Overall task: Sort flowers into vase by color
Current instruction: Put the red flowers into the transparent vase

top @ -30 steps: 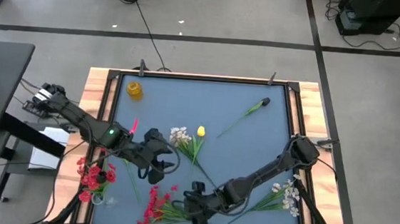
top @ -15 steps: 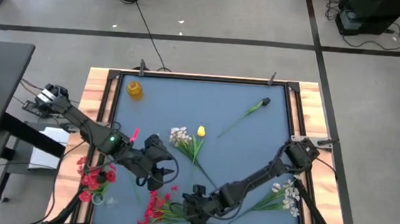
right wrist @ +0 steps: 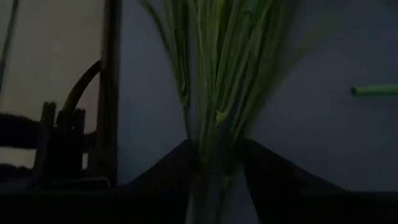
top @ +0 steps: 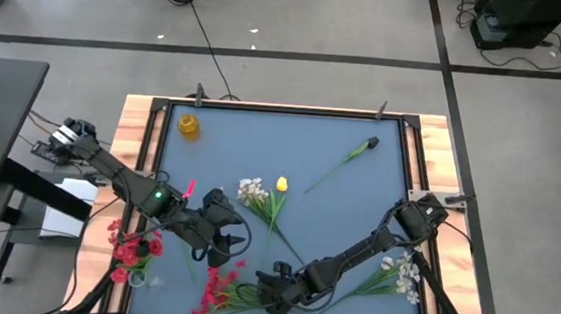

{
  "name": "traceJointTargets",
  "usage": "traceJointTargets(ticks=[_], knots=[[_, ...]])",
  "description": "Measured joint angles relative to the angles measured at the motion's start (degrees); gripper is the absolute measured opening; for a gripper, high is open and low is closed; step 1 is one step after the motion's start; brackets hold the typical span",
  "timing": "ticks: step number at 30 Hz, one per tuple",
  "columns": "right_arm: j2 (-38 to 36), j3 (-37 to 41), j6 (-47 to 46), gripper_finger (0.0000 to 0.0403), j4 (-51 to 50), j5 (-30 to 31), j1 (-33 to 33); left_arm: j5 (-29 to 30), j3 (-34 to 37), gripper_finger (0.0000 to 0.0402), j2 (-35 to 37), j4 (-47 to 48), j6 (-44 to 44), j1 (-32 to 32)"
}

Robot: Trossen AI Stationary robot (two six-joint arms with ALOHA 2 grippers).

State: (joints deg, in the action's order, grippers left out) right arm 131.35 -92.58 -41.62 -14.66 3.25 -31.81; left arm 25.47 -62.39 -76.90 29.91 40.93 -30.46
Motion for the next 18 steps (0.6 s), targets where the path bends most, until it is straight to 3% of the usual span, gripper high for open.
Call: traceJointTargets(ticks=[6, 18], knots=[[-0.09, 0.13, -9.86, 0.0017, 1.5, 1.11, 0.05, 0.02, 0.0, 0.0233, 0.02, 0.25, -0.02, 0.0], [-4.01, 0.31, -27.74, 0.001, 6.96, 28.01, -2.67, 0.04, 0.0, 0.0233, 3.63, 1.28, 0.06, 0.0]])
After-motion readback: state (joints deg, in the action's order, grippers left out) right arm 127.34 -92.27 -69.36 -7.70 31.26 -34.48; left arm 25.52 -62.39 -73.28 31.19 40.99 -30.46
